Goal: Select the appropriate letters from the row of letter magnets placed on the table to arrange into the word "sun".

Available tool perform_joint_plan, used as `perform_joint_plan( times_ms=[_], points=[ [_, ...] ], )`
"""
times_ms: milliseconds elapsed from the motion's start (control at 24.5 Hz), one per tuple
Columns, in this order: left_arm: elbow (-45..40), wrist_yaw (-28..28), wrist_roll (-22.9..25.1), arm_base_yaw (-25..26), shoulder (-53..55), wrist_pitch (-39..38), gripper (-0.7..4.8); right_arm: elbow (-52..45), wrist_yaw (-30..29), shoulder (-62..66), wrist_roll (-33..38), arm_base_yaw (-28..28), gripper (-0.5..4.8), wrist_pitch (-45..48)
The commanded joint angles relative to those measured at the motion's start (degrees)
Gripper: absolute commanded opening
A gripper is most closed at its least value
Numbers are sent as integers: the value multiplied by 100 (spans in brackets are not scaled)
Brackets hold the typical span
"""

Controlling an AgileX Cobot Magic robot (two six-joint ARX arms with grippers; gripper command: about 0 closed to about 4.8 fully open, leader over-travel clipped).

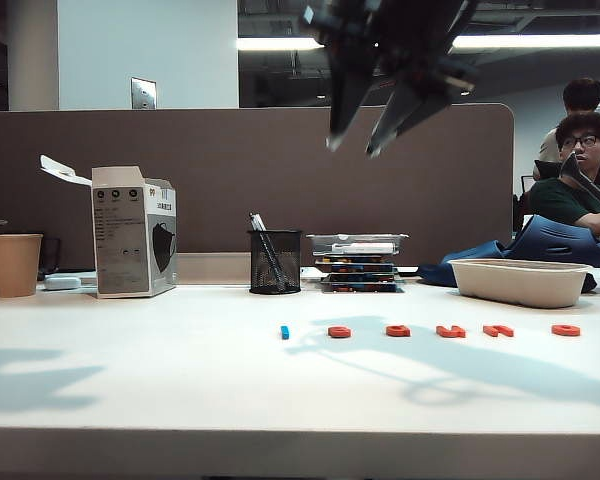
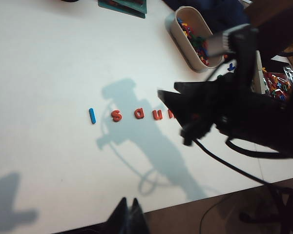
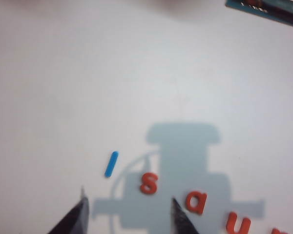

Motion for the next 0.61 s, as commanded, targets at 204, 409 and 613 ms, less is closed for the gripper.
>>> perform_joint_plan(
  times_ms=[204, 409, 613],
  points=[
    [28, -20, 24, 4, -13, 26, -5, 660, 103, 1357, 319, 17, 258, -289],
    [28, -20, 24, 4, -13, 28, -5, 660, 87, 1768, 334, 63, 257, -302],
    [28, -20, 24, 4, -13, 26, -5, 660, 103, 2076, 334, 81, 257, -302]
  ],
)
